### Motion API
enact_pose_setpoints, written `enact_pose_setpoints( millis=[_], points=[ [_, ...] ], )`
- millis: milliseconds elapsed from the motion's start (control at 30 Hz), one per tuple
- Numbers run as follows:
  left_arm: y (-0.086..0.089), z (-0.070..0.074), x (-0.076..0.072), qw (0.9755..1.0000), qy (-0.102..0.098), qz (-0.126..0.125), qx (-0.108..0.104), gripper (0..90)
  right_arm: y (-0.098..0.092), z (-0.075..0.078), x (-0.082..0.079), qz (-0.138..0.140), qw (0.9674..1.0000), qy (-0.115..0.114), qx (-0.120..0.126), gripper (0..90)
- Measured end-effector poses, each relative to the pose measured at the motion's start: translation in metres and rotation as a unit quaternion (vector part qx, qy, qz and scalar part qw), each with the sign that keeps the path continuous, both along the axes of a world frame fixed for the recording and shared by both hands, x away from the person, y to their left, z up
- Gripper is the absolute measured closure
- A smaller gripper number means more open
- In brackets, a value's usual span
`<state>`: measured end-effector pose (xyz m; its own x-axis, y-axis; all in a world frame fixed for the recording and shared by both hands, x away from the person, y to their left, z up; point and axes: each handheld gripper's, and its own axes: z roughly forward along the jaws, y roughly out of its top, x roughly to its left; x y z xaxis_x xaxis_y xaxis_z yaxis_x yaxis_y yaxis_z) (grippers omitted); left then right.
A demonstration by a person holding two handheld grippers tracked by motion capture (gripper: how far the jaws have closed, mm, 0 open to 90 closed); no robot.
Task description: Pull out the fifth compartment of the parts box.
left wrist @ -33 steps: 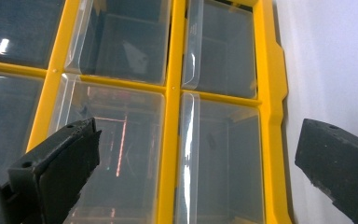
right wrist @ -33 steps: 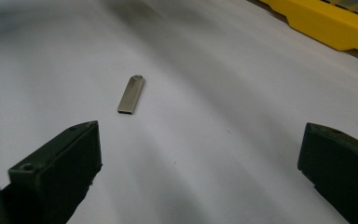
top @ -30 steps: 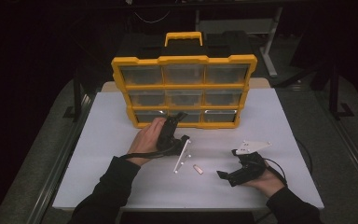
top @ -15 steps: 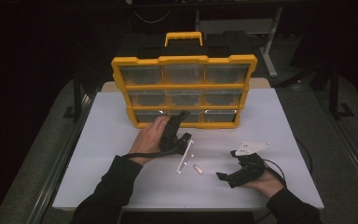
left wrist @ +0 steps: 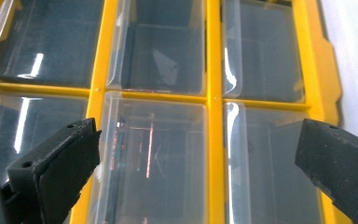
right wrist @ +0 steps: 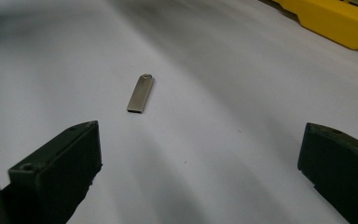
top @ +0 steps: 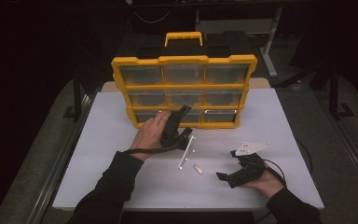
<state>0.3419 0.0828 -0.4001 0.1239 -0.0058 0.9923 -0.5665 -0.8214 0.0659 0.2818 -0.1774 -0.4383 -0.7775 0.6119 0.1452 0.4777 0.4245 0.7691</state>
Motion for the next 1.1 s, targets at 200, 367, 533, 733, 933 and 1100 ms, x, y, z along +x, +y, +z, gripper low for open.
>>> enact_pose_setpoints(
  millis=[200,367,533,733,933,1100],
  points=[
    [-0.001,0.005,0.003,1.0,-0.009,0.0,0.001,0.0,0.0,0.0,0.0,0.003,1.0,-0.003,-0.001,0.0],
    [-0.002,0.01,0.005,0.9999,-0.016,0.001,0.002,0.0,0.0,0.0,0.0,0.003,1.0,-0.004,-0.001,0.0],
    [-0.002,0.013,0.008,0.9998,-0.021,0.002,0.002,0.0,-0.001,0.001,0.0,0.004,1.0,-0.004,-0.001,0.0],
    [-0.001,0.017,0.011,0.9996,-0.027,0.005,0.003,0.0,0.0,0.0,0.0,0.005,1.0,-0.005,-0.002,0.0],
    [0.001,0.022,0.014,0.9994,-0.033,0.009,0.0,0.0,0.0,0.001,-0.001,0.005,1.0,-0.006,-0.002,0.0],
    [0.001,0.027,0.017,0.9992,-0.038,0.012,-0.001,0.0,-0.001,0.001,-0.001,0.004,1.0,-0.006,-0.002,0.0]
  ],
)
